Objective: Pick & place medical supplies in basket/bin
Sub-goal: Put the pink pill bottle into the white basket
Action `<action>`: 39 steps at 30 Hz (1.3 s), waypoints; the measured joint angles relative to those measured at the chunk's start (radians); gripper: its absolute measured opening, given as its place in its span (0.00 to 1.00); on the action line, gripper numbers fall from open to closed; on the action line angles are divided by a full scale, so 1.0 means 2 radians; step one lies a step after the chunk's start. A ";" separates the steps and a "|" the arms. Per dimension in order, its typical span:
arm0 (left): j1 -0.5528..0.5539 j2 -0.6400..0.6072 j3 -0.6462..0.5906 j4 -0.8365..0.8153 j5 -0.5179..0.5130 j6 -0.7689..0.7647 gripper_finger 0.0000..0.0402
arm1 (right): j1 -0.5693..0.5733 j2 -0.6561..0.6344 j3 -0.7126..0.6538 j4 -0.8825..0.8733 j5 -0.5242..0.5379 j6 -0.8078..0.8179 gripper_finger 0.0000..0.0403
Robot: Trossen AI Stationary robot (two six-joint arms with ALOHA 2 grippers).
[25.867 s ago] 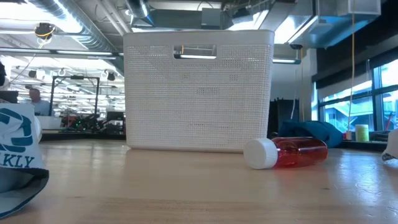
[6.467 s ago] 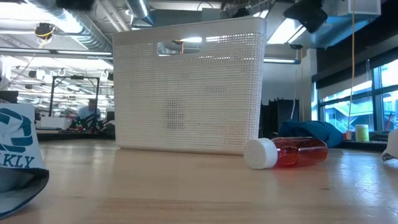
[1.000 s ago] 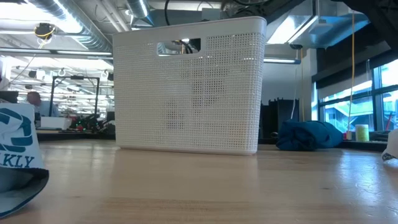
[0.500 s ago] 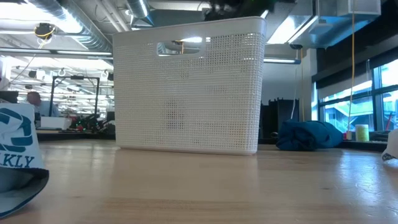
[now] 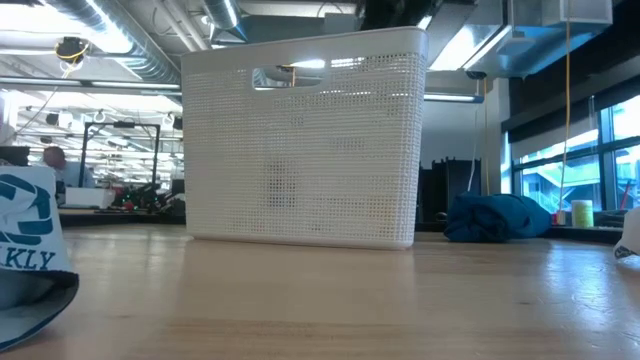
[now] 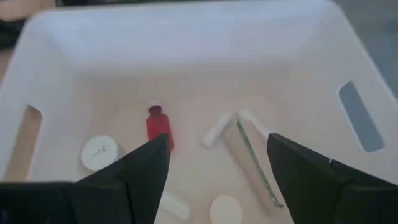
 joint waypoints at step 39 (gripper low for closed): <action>-0.083 0.147 -0.148 0.379 0.058 -0.093 0.72 | 0.043 -0.022 -0.001 -0.008 -0.005 0.000 0.67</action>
